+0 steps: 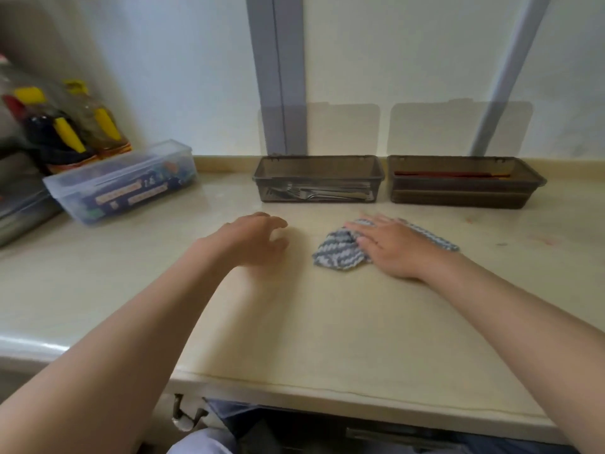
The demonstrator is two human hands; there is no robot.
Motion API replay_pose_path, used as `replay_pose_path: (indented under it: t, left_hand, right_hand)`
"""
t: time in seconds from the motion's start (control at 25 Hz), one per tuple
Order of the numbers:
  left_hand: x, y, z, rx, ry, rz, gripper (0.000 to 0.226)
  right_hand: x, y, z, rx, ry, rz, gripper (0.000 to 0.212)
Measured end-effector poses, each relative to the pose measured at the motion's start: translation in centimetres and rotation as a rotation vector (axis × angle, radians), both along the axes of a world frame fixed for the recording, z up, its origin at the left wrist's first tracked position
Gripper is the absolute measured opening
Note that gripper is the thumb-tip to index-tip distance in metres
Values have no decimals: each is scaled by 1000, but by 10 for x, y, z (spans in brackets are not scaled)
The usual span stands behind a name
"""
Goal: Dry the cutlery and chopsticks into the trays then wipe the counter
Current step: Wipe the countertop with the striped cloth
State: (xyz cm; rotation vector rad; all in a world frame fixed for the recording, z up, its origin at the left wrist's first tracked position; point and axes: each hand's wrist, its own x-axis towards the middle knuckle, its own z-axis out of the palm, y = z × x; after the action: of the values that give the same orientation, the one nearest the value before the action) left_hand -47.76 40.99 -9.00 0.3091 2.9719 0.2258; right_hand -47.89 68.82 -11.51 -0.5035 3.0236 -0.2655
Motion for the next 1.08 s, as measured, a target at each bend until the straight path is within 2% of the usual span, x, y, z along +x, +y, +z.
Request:
replay_pose_path:
  t: [0.08, 0.16, 0.28, 0.4, 0.44, 0.56, 0.72, 0.8, 0.88, 0.96, 1.08]
  left_hand:
    - [4, -31, 3, -9, 5, 38, 47]
    - [9, -49, 2, -28, -11, 43, 43]
    - [9, -56, -2, -47, 16, 6, 36]
    - [2, -60, -4, -23, 5, -11, 42]
    - [-1, -61, -5, -20, -4, -9, 46]
    - [-4, -64, -5, 12, -22, 1, 55]
    - [6, -73, -4, 17, -47, 26, 50]
    - [12, -87, -4, -43, -25, 76, 46]
    - [16, -97, -6, -58, -32, 110, 46]
    - [16, -101, -6, -55, -35, 113, 48]
    - [14, -100, -3, -43, -57, 109, 49]
  right_hand:
    - [-12, -22, 0, 33, -4, -45, 49]
    - [-3, -53, 3, 31, -11, 14, 49]
    - [54, -102, 9, 7, -5, 283, 48]
    - [122, -133, 5, -4, -48, 641, 49]
    - [123, -135, 4, -2, -70, 693, 48]
    - [60, -132, 2, -56, -51, 568, 46]
    - [-12, -122, 4, 7, -61, 321, 48]
    - [-7, -128, 2, 97, 49, 218, 51]
    - [16, -137, 1, 146, 139, -1, 58]
    - [36, -149, -2, 116, 36, -130, 66]
    - [30, -168, -4, 138, -63, -168, 73]
